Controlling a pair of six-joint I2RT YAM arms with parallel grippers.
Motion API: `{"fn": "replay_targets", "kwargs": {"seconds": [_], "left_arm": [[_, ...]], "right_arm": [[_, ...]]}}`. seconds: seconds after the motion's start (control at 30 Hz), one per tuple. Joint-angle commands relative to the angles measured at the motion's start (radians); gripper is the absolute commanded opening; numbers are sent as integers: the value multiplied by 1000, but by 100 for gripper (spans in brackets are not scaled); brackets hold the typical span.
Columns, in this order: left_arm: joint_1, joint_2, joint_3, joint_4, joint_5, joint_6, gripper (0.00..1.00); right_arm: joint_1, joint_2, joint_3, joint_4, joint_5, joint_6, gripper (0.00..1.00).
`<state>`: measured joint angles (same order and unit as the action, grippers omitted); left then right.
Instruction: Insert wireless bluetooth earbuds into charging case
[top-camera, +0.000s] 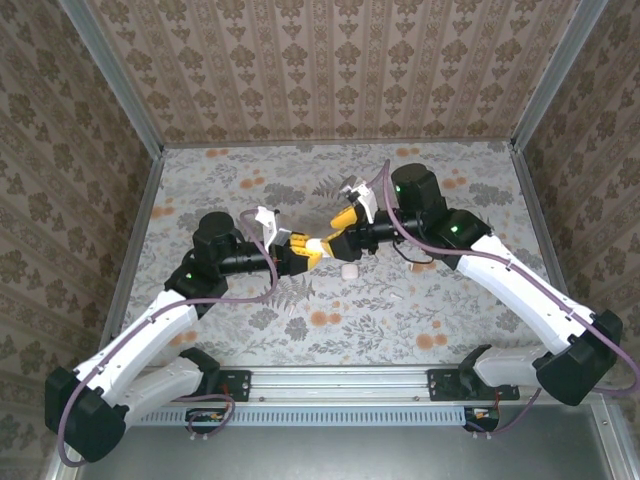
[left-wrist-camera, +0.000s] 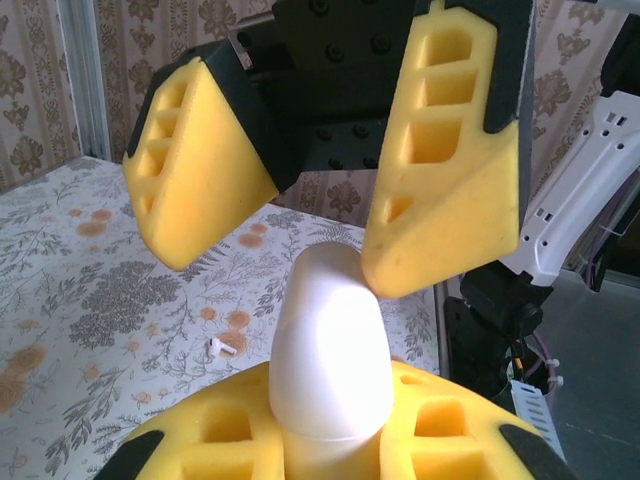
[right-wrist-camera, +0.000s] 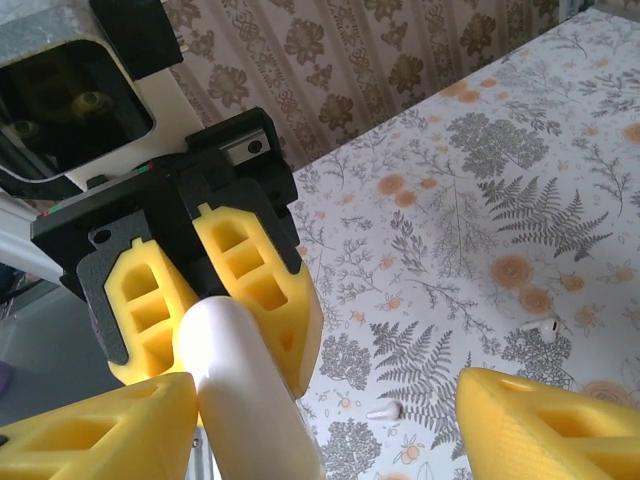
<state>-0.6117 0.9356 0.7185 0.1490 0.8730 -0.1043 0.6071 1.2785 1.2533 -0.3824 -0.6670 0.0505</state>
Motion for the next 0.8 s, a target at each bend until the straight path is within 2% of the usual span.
{"fn": "replay_targets", "kwargs": {"seconds": [0.0, 0.13, 0.33, 0.5, 0.67, 0.77], "left_arm": [[0, -28, -7, 23, 41, 3, 0], [1, -26, -13, 31, 28, -9, 0], [32, -6, -25, 92, 32, -63, 0], [71, 27, -12, 109, 81, -80, 0], [87, 39, -8, 122, 107, -100, 0], [88, 28, -18, 146, 93, -117, 0]], "right_arm": [[1, 24, 40, -39, 98, -41, 69], [-9, 54, 64, -41, 126, -46, 69], [-28, 67, 48, -15, 27, -42, 71], [-42, 53, -9, 108, -141, 3, 74], [-43, 53, -62, 292, -230, 82, 78], [-42, 91, -24, 285, -285, 102, 78]]}}
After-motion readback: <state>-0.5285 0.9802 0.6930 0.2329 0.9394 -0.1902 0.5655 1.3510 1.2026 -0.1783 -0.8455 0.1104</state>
